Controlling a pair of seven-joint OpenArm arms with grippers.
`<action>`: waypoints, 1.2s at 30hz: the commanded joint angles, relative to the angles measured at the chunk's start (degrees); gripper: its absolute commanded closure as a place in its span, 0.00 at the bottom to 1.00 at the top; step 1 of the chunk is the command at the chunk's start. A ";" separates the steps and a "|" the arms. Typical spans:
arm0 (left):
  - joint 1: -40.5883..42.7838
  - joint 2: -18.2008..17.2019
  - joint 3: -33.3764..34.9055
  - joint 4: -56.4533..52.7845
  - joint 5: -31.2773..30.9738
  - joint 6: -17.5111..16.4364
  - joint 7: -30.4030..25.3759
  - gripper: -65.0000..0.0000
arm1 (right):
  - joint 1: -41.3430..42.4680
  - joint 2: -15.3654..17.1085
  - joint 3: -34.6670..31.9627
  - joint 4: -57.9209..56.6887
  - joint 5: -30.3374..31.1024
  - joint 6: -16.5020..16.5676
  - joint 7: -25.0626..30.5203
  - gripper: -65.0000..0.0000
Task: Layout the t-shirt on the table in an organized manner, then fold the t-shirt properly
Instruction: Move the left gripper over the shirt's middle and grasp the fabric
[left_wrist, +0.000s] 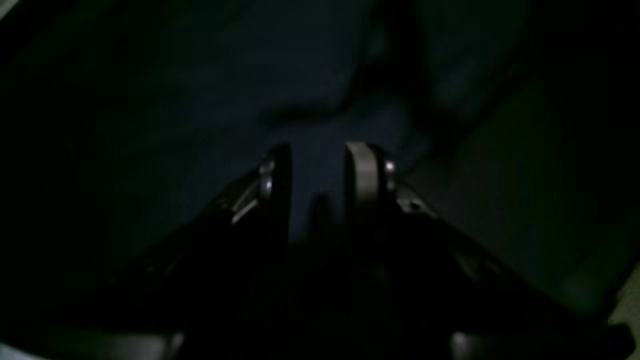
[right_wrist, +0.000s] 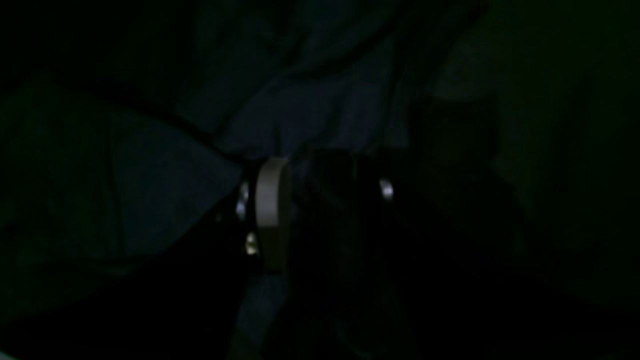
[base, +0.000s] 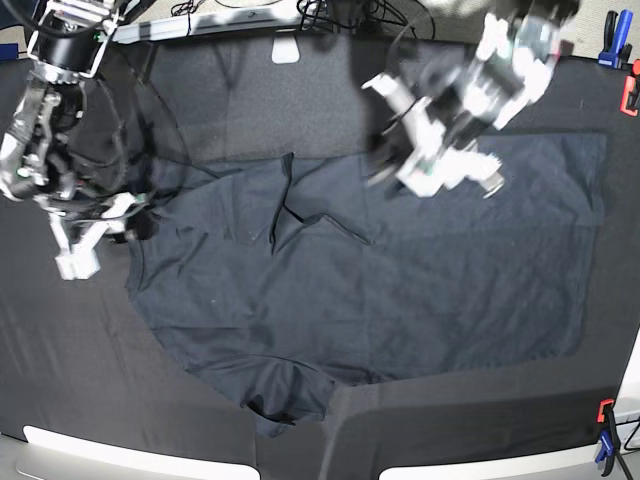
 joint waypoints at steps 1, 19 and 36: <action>-1.05 1.25 -0.04 1.14 -2.10 -1.75 0.50 0.75 | 1.07 1.09 0.90 1.49 0.96 0.10 1.11 0.67; -14.95 17.07 -0.07 -18.51 -19.85 -5.79 17.90 0.75 | 0.61 2.19 2.60 1.75 5.62 0.10 -4.52 0.67; -22.10 19.65 -0.15 -32.26 -20.70 -5.90 16.00 0.75 | 0.61 2.19 2.60 1.75 5.62 0.10 -4.50 0.67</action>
